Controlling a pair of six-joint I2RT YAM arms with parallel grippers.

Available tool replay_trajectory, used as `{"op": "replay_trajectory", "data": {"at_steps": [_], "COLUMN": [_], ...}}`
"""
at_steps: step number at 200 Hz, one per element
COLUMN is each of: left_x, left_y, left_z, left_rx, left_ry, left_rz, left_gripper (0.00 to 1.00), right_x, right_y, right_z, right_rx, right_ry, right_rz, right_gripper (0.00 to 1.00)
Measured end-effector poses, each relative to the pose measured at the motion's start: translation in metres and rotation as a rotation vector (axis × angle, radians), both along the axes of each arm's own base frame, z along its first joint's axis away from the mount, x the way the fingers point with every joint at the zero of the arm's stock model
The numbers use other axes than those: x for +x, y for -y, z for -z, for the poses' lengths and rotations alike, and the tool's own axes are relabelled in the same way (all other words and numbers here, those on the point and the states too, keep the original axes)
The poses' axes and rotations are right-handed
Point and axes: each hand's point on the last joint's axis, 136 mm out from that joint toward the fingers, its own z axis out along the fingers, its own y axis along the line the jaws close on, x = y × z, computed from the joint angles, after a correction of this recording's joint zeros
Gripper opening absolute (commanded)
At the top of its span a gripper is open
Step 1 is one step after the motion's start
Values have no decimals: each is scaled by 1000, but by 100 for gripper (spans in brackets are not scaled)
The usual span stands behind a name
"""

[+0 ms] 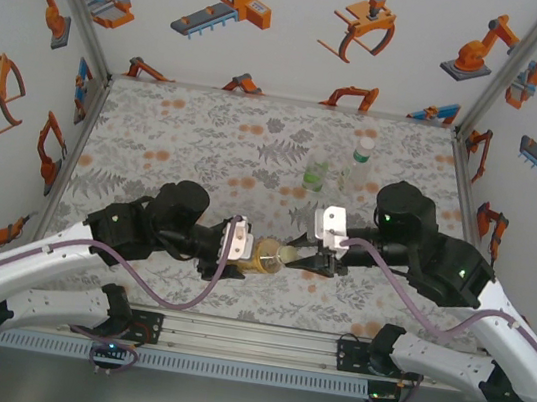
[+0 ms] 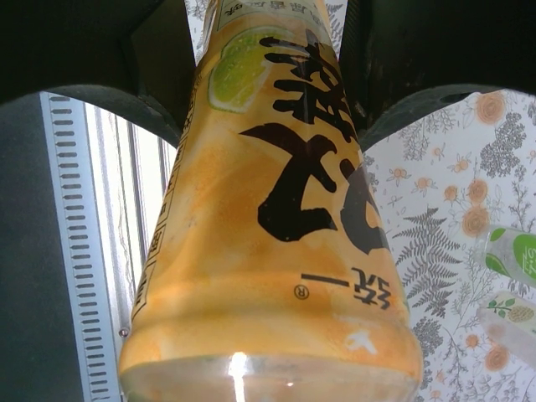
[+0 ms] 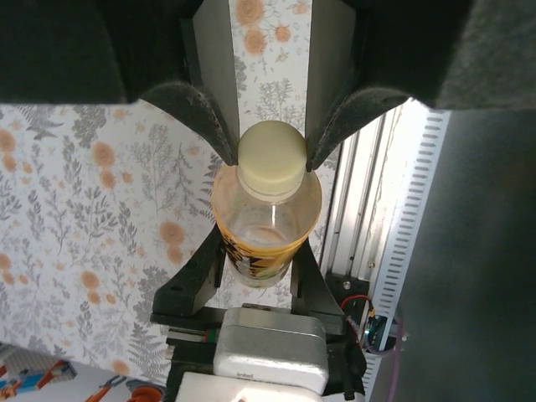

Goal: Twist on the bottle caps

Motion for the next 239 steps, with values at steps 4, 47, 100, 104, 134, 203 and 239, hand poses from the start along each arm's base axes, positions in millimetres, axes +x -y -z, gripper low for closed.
{"op": "replay_trajectory", "data": {"at_steps": [4, 47, 100, 104, 134, 203, 239], "left_x": [0, 9, 28, 29, 37, 43, 34], "left_y": [0, -3, -8, -8, -12, -17, -5], "left_z": [0, 15, 26, 26, 31, 39, 26], "left_rx": [1, 64, 121, 124, 150, 191, 120], "left_ry": [1, 4, 36, 39, 48, 49, 50], "left_rz": [-1, -50, -144, -152, -197, -228, -167], "left_gripper": [0, 0, 0, 0, 0, 0, 0], "right_x": [1, 26, 71, 74, 89, 97, 99], "right_y": [0, 0, 7, 8, 13, 17, 20], "right_z": [1, 19, 47, 49, 65, 82, 50], "right_rx": [-2, 3, 71, 78, 139, 180, 208], "right_ry": [-15, -276, -854, -902, -1236, -1455, -1271], "right_rz": [12, 251, 727, 759, 985, 1142, 1063], "right_gripper": [12, 0, 0, 0, 0, 46, 63]}}
